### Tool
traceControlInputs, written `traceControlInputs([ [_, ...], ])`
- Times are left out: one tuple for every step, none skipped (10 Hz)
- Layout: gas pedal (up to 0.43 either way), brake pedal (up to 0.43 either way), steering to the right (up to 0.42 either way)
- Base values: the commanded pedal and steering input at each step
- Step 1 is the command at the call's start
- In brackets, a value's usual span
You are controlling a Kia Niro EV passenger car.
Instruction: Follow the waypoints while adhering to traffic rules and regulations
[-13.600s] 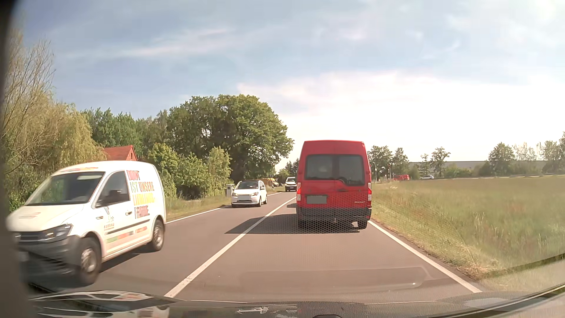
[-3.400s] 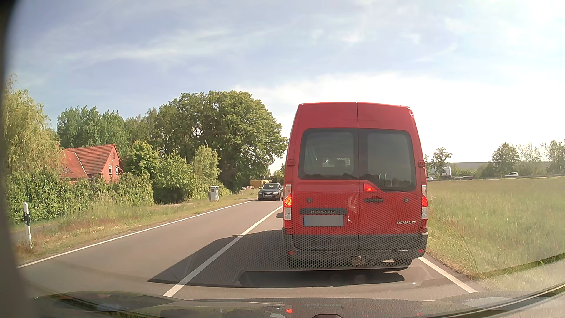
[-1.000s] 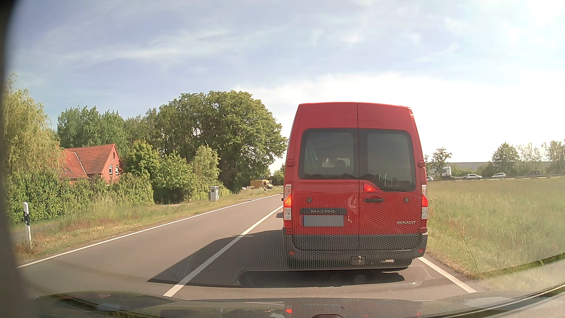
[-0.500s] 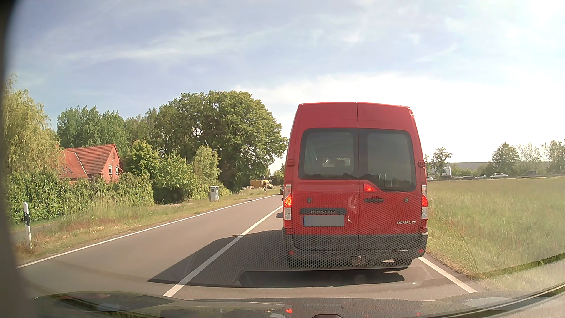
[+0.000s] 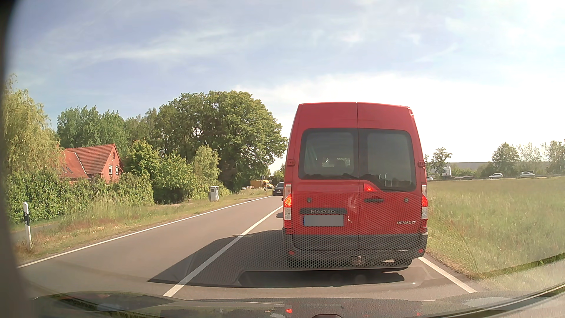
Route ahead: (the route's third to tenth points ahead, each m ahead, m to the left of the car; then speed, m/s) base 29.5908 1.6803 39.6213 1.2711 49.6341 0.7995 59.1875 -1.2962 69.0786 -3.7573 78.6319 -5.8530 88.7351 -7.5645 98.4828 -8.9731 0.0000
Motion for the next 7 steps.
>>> traceControlInputs([
  [0.000, 0.262, 0.000],
  [0.000, 0.262, 0.000],
  [0.000, 0.268, -0.001],
  [0.000, 0.268, 0.000],
  [0.000, 0.262, 0.000],
  [0.000, 0.268, -0.001],
  [0.000, 0.268, -0.001],
])
